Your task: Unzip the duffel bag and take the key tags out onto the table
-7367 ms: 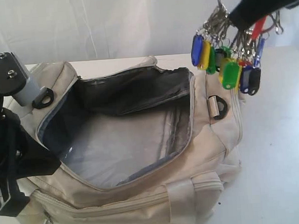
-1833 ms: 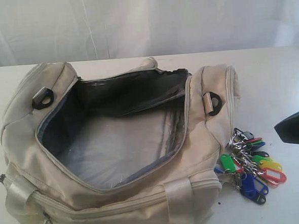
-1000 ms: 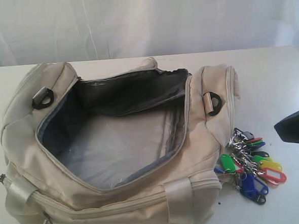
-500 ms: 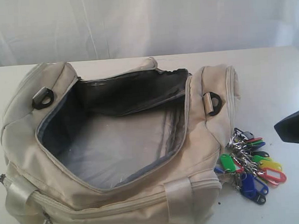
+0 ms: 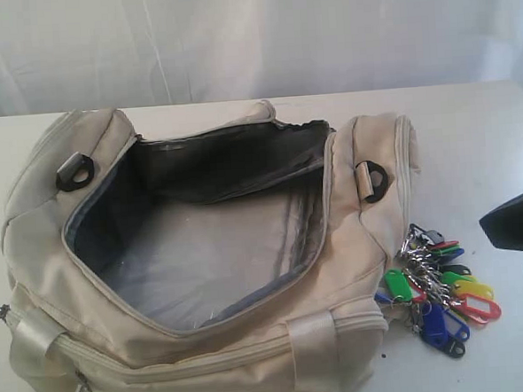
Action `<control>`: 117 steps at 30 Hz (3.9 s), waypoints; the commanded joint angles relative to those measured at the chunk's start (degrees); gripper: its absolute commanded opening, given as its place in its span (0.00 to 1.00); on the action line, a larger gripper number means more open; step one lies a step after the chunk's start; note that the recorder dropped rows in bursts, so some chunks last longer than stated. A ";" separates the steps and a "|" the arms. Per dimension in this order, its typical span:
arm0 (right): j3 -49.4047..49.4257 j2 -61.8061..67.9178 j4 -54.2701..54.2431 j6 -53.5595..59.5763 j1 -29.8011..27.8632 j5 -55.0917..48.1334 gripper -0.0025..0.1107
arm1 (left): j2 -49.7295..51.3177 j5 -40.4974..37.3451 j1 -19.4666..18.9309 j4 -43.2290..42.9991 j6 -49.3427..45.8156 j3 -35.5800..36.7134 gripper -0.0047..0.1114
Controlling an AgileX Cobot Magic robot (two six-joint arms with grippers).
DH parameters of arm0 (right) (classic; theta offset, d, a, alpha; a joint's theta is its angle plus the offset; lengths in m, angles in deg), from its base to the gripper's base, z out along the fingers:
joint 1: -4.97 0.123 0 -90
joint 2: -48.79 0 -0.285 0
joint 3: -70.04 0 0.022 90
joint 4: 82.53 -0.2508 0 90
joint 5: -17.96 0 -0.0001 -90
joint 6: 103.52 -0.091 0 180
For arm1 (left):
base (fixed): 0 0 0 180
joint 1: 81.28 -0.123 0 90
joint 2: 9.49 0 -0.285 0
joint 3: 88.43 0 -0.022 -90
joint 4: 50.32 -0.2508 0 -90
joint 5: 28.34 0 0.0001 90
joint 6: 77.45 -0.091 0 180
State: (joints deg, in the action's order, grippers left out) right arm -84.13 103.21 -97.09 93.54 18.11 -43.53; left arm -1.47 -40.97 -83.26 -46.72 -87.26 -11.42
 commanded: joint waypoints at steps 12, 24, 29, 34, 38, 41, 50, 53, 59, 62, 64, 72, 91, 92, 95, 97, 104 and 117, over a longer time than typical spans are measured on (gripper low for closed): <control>0.16 -0.34 -0.32 0.00 -0.03 0.32 0.02 | -0.23 0.89 -0.21 0.77 12.60 0.21 0.04; 0.16 -0.34 -0.32 0.00 -0.03 0.32 0.02 | -0.23 1.10 -0.21 0.77 12.60 0.21 0.04; 0.16 -0.45 -0.30 0.00 -0.03 0.32 0.02 | -0.23 1.10 -1.37 0.54 12.60 0.21 0.04; 0.16 -0.56 -0.42 0.00 -0.03 0.32 0.02 | -0.23 1.10 -3.97 0.40 12.60 0.21 0.04; 0.16 -3.54 -0.87 0.00 -0.90 0.32 0.02 | -0.23 1.10 -4.67 0.40 12.60 0.21 0.04; 0.16 -8.36 -0.87 0.00 -2.61 0.32 0.02 | -0.23 1.10 -4.67 0.40 12.60 0.21 0.04; 0.16 -25.48 -0.87 0.00 -11.37 0.32 0.02 | -0.23 1.10 -4.66 0.40 12.60 0.21 0.04; 0.16 -29.47 -0.87 0.00 -11.47 0.32 0.02 | -0.23 1.10 -4.66 0.40 12.60 0.21 0.04; 0.52 -33.85 -1.00 0.00 -11.47 0.32 0.02 | -0.23 1.10 -4.66 0.40 12.60 0.21 0.04; 2.43 -34.64 -0.78 0.00 -11.47 1.36 0.02 | -0.23 1.10 -4.66 0.40 12.60 0.21 0.04; 5.13 -35.74 -0.62 0.00 -11.47 2.73 0.02 | -0.23 1.10 -4.66 0.40 12.60 0.21 0.04; 19.67 -40.31 0.17 0.00 -11.47 5.44 0.02 | -0.23 1.10 -4.66 0.40 12.60 0.21 0.04; 48.20 -46.64 4.55 0.00 -12.04 38.04 0.02 | -0.23 1.10 -4.66 0.40 12.60 0.21 0.04; 50.07 -46.64 4.55 0.21 -12.38 38.90 0.02 | -0.23 1.10 -4.66 0.40 12.60 0.21 0.04; 51.38 -46.64 5.08 0.46 -14.88 45.41 0.02 | -0.23 1.10 -4.66 0.40 12.47 0.21 0.04; 51.38 -46.64 5.13 0.46 -17.13 48.33 0.02 | -0.23 1.00 -4.66 0.40 12.49 0.21 0.04; 51.38 -46.64 5.23 0.46 -23.90 48.76 0.02 | -0.23 1.00 -4.66 0.40 12.49 0.21 0.04; 51.38 -46.64 7.34 0.85 -19.43 48.76 0.02 | -0.23 1.00 -4.66 0.40 12.49 0.21 0.04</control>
State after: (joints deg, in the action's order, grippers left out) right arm -33.04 56.87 -91.53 93.90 -3.20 4.58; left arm -1.47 -40.01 -87.82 -46.72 -74.98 -11.42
